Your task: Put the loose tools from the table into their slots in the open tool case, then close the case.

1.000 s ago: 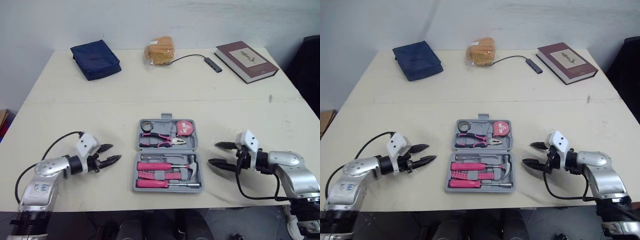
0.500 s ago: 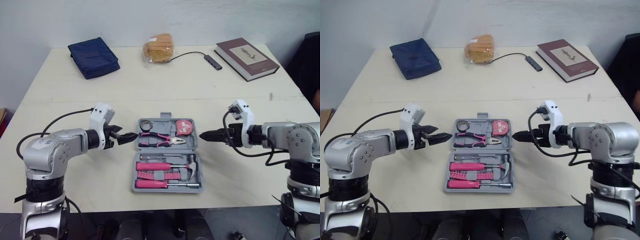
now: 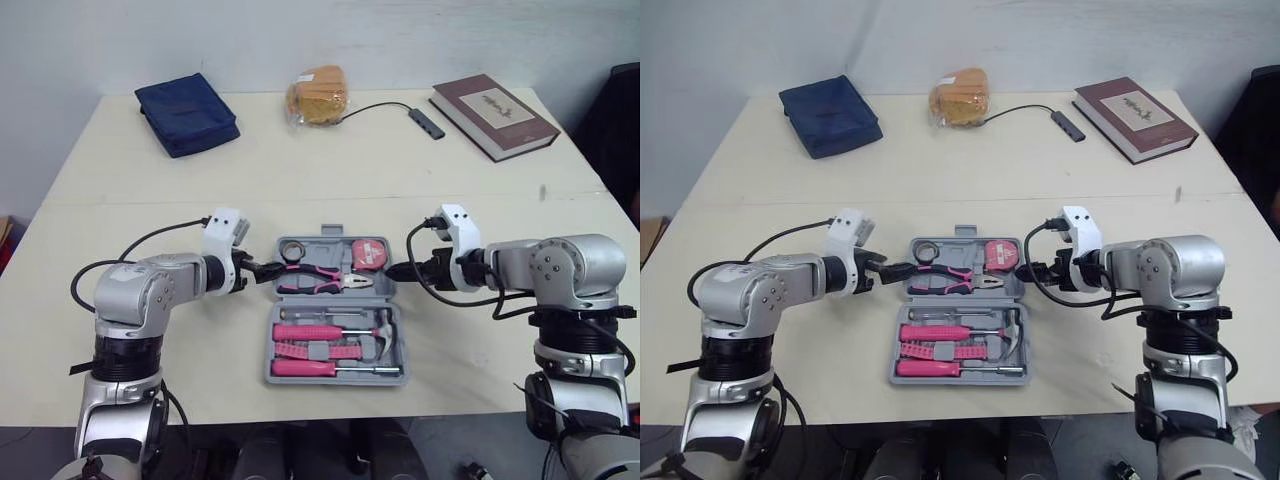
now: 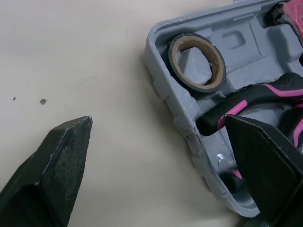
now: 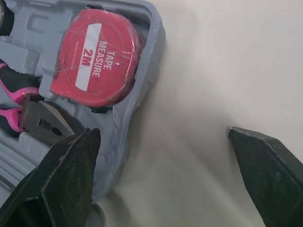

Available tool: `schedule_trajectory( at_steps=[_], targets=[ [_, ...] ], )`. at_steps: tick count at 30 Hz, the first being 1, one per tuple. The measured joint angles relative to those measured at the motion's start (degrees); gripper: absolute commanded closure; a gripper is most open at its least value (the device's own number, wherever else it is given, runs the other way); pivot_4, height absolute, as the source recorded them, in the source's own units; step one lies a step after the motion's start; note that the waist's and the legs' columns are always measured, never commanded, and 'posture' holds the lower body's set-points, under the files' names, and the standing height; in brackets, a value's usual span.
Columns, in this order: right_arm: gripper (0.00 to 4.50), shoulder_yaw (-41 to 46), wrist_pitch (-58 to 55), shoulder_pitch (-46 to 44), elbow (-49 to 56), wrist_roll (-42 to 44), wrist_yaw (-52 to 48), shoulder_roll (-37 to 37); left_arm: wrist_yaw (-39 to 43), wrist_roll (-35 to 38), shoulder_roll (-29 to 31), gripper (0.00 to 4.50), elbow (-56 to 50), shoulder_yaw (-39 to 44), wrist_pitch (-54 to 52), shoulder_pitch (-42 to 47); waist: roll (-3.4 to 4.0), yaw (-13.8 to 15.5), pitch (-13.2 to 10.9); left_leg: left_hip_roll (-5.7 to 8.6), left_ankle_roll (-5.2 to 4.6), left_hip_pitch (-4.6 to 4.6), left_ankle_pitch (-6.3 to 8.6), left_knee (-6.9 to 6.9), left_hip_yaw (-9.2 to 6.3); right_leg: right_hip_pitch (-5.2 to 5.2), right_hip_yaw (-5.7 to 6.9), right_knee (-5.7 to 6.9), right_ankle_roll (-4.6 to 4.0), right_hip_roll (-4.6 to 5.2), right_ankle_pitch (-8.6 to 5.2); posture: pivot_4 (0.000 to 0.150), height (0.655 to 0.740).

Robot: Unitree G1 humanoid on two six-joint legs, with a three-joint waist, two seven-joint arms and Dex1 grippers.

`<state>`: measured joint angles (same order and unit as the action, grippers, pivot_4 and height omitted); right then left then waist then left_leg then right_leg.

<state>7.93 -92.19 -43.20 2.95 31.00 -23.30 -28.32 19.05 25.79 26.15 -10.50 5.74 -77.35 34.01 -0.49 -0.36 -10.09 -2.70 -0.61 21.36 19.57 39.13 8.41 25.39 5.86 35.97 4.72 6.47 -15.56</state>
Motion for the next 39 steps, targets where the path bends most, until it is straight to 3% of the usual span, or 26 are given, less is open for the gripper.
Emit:
schedule_trajectory(
  at_steps=[15, 16, 18, 19, 20, 21, 22, 24, 27, 28, 35, 39],
  targets=[
    [0.0, -4.4, 0.6, -1.9, -2.5, 0.6, 1.4, -1.5, -0.5, -1.1, -1.9, 0.03, 0.1, -2.2, -0.7, 0.6, -0.26, 0.0, 0.2, 0.0, 0.01, -0.14, 0.0, 0.0, -0.01, -0.1, -0.01, -0.02, 0.0, 0.01, 0.0, 0.15, 0.74],
    [0.0, -5.1, 0.7, -2.1, -2.6, 0.6, 1.3, -1.7, -0.4, -1.2, -1.4, 0.28, 0.1, -2.9, -0.5, 0.6, -0.27, 0.0, 0.2, -0.01, 0.01, -0.14, 0.0, 0.0, -0.01, -0.1, -0.01, -0.03, -0.01, 0.01, 0.0, 0.15, 0.74],
    [0.5, -6.0, 0.8, -2.2, -2.6, 0.6, 1.3, -1.7, -0.2, -1.7, -0.5, 0.8, 0.1, -4.4, 0.4, 0.6, -0.3, 0.0, 0.2, -0.01, 0.01, -0.16, 0.0, 0.0, -0.01, -0.1, -0.01, -0.04, -0.01, 0.02, 0.0, 0.15, 0.74],
    [0.84, -6.5, 1.0, -2.1, -2.7, 0.4, 1.6, -1.8, -0.2, -1.9, -0.4, 1.28, 0.1, -5.2, 1.1, 0.4, -0.31, 0.0, 0.3, -0.01, 0.01, -0.16, 0.0, 0.0, -0.01, -0.1, -0.02, -0.04, -0.01, 0.03, 0.0, 0.15, 0.74],
    [1.41, -6.6, 1.0, -2.1, -2.9, 0.5, 1.5, -1.5, -0.6, -2.5, -0.4, 1.66, 0.1, -5.6, 1.4, 0.3, -0.32, 0.0, 0.3, -0.02, 0.01, -0.16, 0.0, 0.0, -0.01, -0.1, -0.02, -0.04, -0.01, 0.02, 0.0, 0.15, 0.74],
    [1.41, -6.6, 1.0, -2.0, -2.9, 0.6, 1.5, -1.2, -0.8, -2.7, -0.4, 1.66, 0.1, -5.7, 1.6, 0.3, -0.32, 0.0, 0.3, -0.02, 0.01, -0.16, 0.0, 0.0, -0.01, -0.1, -0.02, -0.04, -0.01, 0.03, -0.01, 0.15, 0.74],
    [2.03, -6.6, 0.9, -2.0, -2.9, 0.5, 1.5, -0.8, -0.9, -3.0, -0.4, 2.28, 0.1, -5.7, 1.7, 0.1, -0.31, 0.0, 0.3, -0.02, 0.01, -0.16, 0.0, 0.0, -0.01, -0.1, -0.02, -0.04, -0.02, 0.03, -0.01, 0.15, 0.74],
    [2.78, -6.7, 0.9, -2.0, -3.1, 0.5, 1.7, 0.5, -0.9, -3.0, -1.1, 2.88, -0.4, -5.7, 1.9, -0.6, -0.3, 0.0, 0.3, -0.02, 0.01, -0.16, 0.0, -0.01, -0.01, -0.1, -0.02, -0.04, -0.02, 0.03, -0.01, 0.15, 0.74],
    [4.33, -6.6, 0.7, -2.1, -3.2, 0.4, 2.0, 2.0, -1.7, -3.1, -2.9, 4.24, -1.4, -5.6, 2.0, -1.3, -0.4, 0.0, 0.6, -0.02, 0.01, -0.23, 0.0, -0.01, -0.02, -0.17, -0.02, -0.07, -0.02, 0.05, -0.01, 0.15, 0.74],
    [4.5, -6.2, 0.5, -2.0, -3.3, 0.5, 2.1, 2.3, -2.3, -3.2, -3.0, 4.46, -2.0, -5.5, 2.0, -1.6, -0.42, 0.0, 0.8, -0.02, 0.01, -0.28, 0.0, -0.01, -0.03, -0.22, -0.01, -0.13, -0.02, 0.06, -0.01, 0.15, 0.74],
    [4.5, -2.6, 2.3, 0.9, 0.1, 0.3, 3.3, 4.6, -2.5, -3.3, -4.0, 4.46, -2.8, -3.4, 5.4, -3.9, -0.33, 0.0, 0.9, -0.08, 0.07, -0.37, -0.01, -0.04, -0.08, -0.25, 0.0, -0.1, -0.13, 0.11, -0.03, 0.15, 0.74],
    [4.5, -6.0, 18.1, 8.1, 6.5, -1.8, -0.9, 1.8, -1.2, -3.5, -5.5, 4.46, -2.8, -1.3, 16.3, -8.0, -0.34, 0.0, 0.8, -0.01, 0.07, -0.13, -0.01, -0.04, -0.03, -0.03, -0.01, -0.12, -0.1, 0.09, -0.02, 0.15, 0.74]
  ],
)
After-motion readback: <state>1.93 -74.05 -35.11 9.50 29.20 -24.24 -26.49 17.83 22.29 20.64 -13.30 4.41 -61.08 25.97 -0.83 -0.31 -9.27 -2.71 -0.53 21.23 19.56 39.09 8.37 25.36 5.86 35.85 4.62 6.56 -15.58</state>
